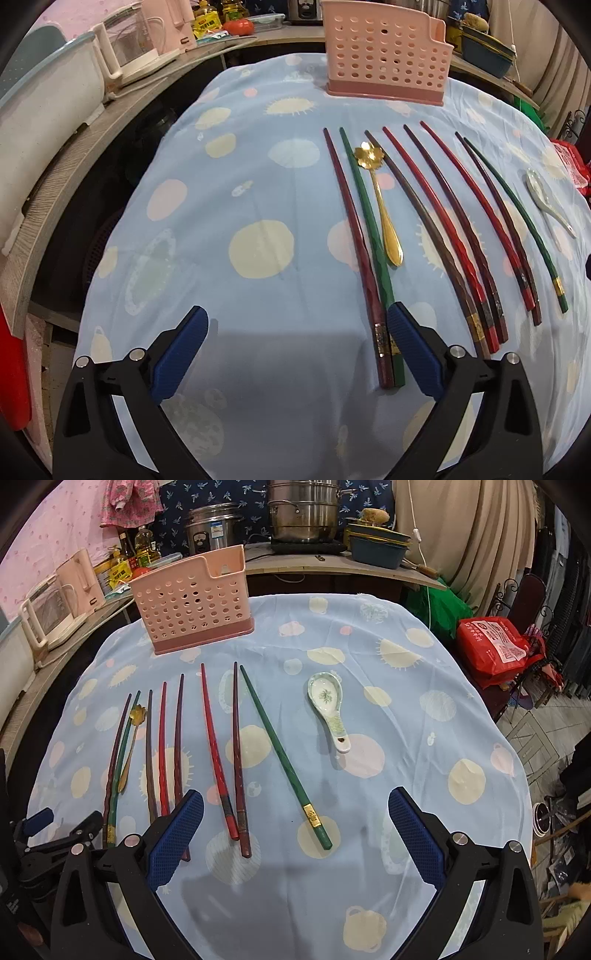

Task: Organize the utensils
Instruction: 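Grasp the dark red chopstick with the left tool while the right tool grasps the white ceramic spoon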

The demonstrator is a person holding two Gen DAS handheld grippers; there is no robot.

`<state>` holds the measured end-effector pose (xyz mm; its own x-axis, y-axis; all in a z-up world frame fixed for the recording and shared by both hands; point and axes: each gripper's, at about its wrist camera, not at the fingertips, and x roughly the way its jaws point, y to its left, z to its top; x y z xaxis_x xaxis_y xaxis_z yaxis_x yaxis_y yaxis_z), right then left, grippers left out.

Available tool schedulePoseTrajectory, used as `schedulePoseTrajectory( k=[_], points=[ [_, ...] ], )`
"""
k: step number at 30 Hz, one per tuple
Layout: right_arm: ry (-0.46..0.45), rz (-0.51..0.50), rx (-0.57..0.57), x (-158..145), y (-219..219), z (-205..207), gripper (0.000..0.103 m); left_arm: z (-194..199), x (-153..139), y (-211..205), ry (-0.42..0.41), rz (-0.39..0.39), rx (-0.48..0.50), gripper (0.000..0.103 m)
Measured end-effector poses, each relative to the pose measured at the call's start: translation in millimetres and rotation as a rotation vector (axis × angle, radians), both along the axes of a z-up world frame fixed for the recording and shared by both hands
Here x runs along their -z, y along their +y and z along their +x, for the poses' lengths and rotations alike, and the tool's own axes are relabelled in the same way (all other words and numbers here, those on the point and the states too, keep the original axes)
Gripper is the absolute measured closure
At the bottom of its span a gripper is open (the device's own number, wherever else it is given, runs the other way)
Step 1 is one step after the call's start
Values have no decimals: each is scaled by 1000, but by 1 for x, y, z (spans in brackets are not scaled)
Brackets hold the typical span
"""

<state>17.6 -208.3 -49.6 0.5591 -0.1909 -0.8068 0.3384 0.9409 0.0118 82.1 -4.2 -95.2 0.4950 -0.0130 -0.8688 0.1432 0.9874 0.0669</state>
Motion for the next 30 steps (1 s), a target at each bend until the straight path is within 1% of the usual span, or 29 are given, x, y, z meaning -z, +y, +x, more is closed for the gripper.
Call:
schedulePoseTrajectory(
  k=[8, 11, 13, 15, 18, 20, 25, 26, 28, 29, 30],
  points=[
    [10, 2, -9, 2, 5, 3, 7, 2, 8, 7, 14, 10, -16, 9],
    [10, 1, -14, 2, 7, 4, 7, 1, 12, 9, 25, 29, -21, 10],
    [10, -1, -17, 2, 8, 3, 7, 1, 14, 12, 33, 18, -25, 10],
    [11, 0, -17, 3, 8, 4, 7, 1, 14, 12, 37, 2, -19, 14],
    [13, 0, -16, 3, 9, 3, 7, -2, 13, 12, 40, -22, -2, 24],
    [14, 2, -14, 4, 8, 3, 7, -4, 11, 10, 41, -35, 16, 35],
    [15, 2, -13, 5, 8, 3, 7, -7, 9, 9, 39, -63, 54, 52],
    [16, 4, -12, 5, 8, 3, 7, -8, 9, 8, 37, -72, 65, 60],
    [16, 5, -12, 6, 6, 2, 7, -8, 8, 7, 38, -87, 83, 72],
    [16, 7, -12, 7, 5, 2, 7, -9, 8, 7, 39, -95, 91, 78],
    [17, 10, -9, 7, 3, 3, 7, -9, 8, 6, 41, -101, 98, 82]
  ],
)
